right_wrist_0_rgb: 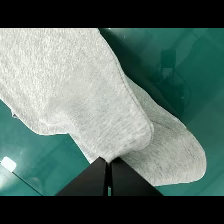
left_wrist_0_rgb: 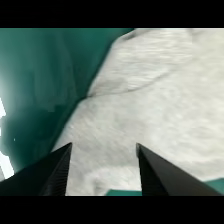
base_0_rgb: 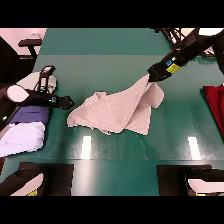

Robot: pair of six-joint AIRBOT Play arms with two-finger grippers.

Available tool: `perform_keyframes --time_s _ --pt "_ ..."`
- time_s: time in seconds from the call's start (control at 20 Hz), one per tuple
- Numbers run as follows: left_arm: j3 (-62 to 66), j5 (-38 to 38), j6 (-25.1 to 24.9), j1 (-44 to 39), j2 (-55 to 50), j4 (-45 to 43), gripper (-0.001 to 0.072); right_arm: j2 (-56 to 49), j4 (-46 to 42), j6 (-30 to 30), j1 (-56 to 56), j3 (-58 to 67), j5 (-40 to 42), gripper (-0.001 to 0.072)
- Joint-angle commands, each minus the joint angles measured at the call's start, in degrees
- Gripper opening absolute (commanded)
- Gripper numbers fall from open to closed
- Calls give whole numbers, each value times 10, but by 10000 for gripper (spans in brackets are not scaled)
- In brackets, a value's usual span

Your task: Fold the shirts.

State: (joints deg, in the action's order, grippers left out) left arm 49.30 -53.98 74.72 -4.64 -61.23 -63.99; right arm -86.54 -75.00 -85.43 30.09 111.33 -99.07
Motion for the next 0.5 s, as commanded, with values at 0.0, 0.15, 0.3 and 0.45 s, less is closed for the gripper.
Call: perform_keyframes --time_s 0.0,0.15,0.3,0.45 --pt "15 5 -103 22 -109 52 492 0 0 0 1 0 -1 10" --pt "36 3 -139 21 -168 93 492 0 0 0 1 0 -1 10" --pt "45 -16 -167 21 -184 109 492 0 0 0 1 0 -1 10" --pt "45 -37 -167 21 -184 111 491 0 0 0 1 0 4 10"
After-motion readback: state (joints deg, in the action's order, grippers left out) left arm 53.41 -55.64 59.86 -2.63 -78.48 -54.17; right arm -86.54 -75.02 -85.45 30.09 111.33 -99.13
